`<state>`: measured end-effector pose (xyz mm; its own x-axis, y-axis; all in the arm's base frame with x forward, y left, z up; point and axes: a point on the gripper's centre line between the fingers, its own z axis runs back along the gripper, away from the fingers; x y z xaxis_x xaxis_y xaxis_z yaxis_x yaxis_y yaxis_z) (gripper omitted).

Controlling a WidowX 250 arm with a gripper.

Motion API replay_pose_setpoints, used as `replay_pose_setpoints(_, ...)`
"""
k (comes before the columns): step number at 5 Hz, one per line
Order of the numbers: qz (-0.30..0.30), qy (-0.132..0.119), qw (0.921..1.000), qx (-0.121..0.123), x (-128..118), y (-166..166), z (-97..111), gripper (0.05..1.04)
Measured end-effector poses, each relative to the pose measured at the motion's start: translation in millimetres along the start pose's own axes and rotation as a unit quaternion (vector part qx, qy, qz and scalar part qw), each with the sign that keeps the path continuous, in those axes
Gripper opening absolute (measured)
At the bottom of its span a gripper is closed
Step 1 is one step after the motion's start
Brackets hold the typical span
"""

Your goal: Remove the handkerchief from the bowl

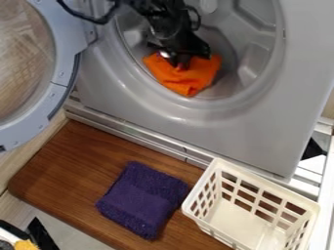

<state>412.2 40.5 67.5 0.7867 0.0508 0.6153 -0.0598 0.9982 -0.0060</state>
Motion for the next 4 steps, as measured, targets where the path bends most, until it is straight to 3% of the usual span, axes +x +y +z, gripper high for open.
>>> replay_pose_setpoints(2,0.001,0.006,1.0,-0.007,-2.2,-10.5,-1.1,0.926)
replay_pose_setpoints(3,0.001,0.009,0.9999,-0.007,-4.8,-11.0,-1.7,1.006)
replay_pose_setpoints(4,-0.003,0.01,0.9999,-0.01,-6.1,-14.8,0.4,1.001)
